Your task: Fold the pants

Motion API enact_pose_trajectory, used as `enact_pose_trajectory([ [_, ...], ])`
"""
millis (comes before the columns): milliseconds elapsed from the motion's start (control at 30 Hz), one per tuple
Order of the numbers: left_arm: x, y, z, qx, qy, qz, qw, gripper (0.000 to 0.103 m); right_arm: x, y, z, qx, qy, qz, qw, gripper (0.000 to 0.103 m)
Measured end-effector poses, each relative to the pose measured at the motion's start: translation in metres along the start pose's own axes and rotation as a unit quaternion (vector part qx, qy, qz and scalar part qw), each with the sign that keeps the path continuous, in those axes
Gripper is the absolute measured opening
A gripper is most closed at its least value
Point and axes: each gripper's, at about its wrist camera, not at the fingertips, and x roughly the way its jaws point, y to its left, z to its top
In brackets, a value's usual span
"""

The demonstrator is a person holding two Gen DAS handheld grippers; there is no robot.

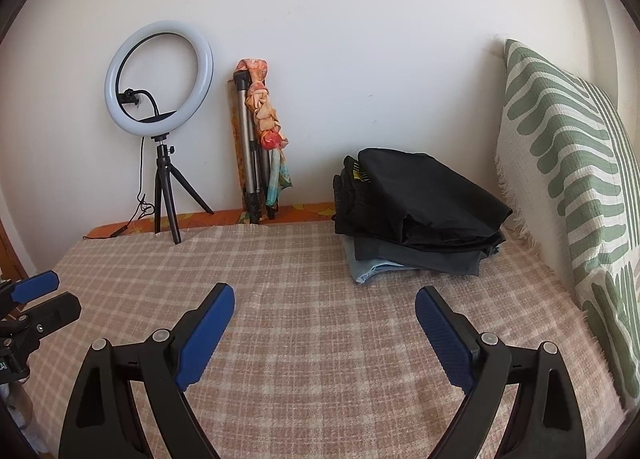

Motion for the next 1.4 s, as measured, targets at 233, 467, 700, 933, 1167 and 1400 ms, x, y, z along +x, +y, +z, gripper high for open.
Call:
enact_pose_trajectory([
  [233, 0.0, 0.002, -0.006, 0.008, 0.013, 0.001, 0.9999, 0.08, -0.001, -0.001, -0.005, -0.011, -0.005, -0.021, 1.0, 0.094],
  [467, 0.0, 0.002, -0.009, 0.007, 0.017, 0.006, 0.9998, 0.08, 0.003, 0.0, -0.013, -0.022, -0.002, -0.027, 0.999, 0.094],
  [700, 0.001, 0.007, -0.011, -0.003, 0.016, 0.015, 0.9998, 0.08, 0.007, 0.004, -0.012, -0.022, -0.003, -0.023, 0.999, 0.094],
  [933, 0.001, 0.006, -0.01, -0.001, 0.011, 0.015, 0.9998, 0.08, 0.011, 0.01, -0.015, -0.038, -0.001, -0.032, 0.999, 0.094],
  [1167, 0.002, 0.004, -0.011, 0.003, 0.01, 0.012, 0.9999, 0.08, 0.015, 0.012, -0.017, -0.042, 0.006, -0.032, 0.999, 0.094],
  [1400, 0.002, 0.005, -0.011, 0.005, 0.01, 0.013, 0.9999, 0.08, 0.015, 0.015, -0.018, -0.046, 0.003, -0.036, 0.998, 0.103],
])
